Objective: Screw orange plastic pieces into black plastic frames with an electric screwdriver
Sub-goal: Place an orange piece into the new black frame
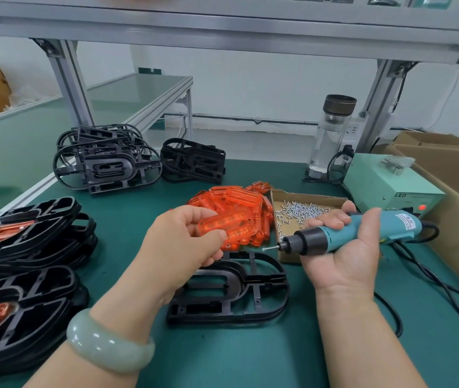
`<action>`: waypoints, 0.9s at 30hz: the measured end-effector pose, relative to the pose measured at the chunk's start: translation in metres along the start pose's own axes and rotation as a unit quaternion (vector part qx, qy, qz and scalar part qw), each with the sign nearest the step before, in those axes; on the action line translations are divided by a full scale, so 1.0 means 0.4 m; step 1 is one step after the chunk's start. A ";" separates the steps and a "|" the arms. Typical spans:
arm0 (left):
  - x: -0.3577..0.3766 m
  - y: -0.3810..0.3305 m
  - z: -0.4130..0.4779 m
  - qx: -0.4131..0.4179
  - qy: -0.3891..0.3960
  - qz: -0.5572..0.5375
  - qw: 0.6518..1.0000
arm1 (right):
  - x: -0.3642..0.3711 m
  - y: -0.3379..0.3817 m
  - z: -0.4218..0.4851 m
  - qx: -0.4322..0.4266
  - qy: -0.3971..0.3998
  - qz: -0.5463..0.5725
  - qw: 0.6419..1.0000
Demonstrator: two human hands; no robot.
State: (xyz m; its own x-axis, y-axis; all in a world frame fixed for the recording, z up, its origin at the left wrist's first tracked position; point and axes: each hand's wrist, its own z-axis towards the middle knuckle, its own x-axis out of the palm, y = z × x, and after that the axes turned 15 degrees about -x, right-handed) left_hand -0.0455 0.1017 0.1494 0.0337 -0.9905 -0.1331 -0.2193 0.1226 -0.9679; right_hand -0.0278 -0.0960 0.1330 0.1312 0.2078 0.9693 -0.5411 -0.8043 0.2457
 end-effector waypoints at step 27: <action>0.005 0.051 -0.009 -0.176 0.002 -0.224 0.958 | -0.004 -0.006 -0.001 -0.001 0.007 -0.021 1.000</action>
State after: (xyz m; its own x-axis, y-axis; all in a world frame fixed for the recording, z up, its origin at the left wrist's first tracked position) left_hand -0.0536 0.1019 0.1302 0.1990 -0.9389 0.2807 -0.4995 -0.3436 -0.7952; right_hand -0.0271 -0.0942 0.1310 0.1426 0.2497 0.9578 -0.5361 -0.7939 0.2868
